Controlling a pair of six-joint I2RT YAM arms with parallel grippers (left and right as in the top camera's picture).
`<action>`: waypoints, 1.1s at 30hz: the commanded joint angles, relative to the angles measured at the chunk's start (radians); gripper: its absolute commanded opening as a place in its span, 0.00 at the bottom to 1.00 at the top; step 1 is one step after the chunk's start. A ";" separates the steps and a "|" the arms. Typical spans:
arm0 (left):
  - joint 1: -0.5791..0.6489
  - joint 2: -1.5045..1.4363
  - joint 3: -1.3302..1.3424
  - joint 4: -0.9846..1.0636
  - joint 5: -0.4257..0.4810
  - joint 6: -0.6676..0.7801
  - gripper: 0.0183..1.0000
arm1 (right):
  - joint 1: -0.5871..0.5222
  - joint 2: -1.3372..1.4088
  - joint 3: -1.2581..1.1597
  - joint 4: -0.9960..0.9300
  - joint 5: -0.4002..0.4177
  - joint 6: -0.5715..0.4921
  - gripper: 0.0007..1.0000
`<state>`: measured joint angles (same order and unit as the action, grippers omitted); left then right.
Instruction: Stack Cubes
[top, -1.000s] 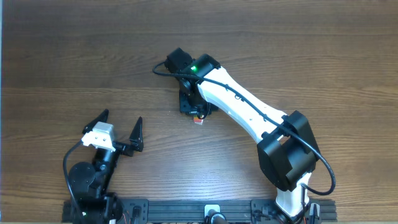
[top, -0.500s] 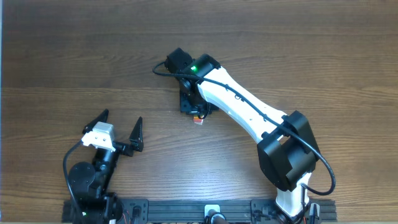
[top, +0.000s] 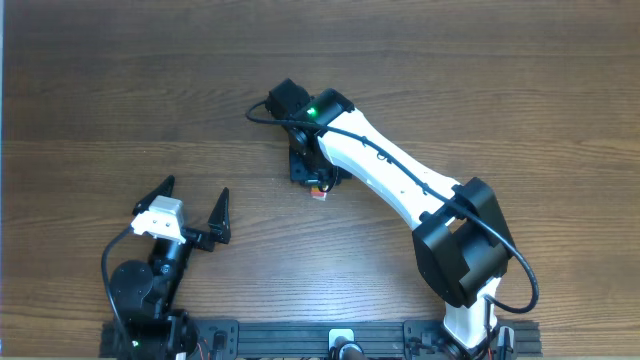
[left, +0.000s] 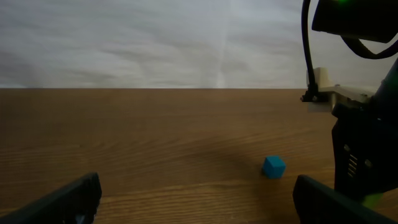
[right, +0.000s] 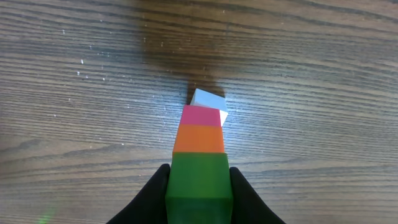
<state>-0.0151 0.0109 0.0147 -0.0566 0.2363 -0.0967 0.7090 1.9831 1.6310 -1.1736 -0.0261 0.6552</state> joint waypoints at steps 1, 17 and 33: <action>-0.005 -0.004 -0.009 0.005 0.010 0.014 1.00 | 0.013 -0.006 -0.005 0.007 0.013 0.013 0.01; -0.005 -0.004 -0.009 0.005 0.010 0.014 1.00 | 0.013 -0.006 -0.005 0.008 0.008 0.009 0.20; -0.005 -0.004 -0.009 0.005 0.010 0.014 1.00 | 0.013 -0.006 -0.005 0.008 0.008 0.009 0.78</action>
<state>-0.0151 0.0113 0.0147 -0.0570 0.2363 -0.0967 0.7128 1.9831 1.6310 -1.1690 -0.0273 0.6624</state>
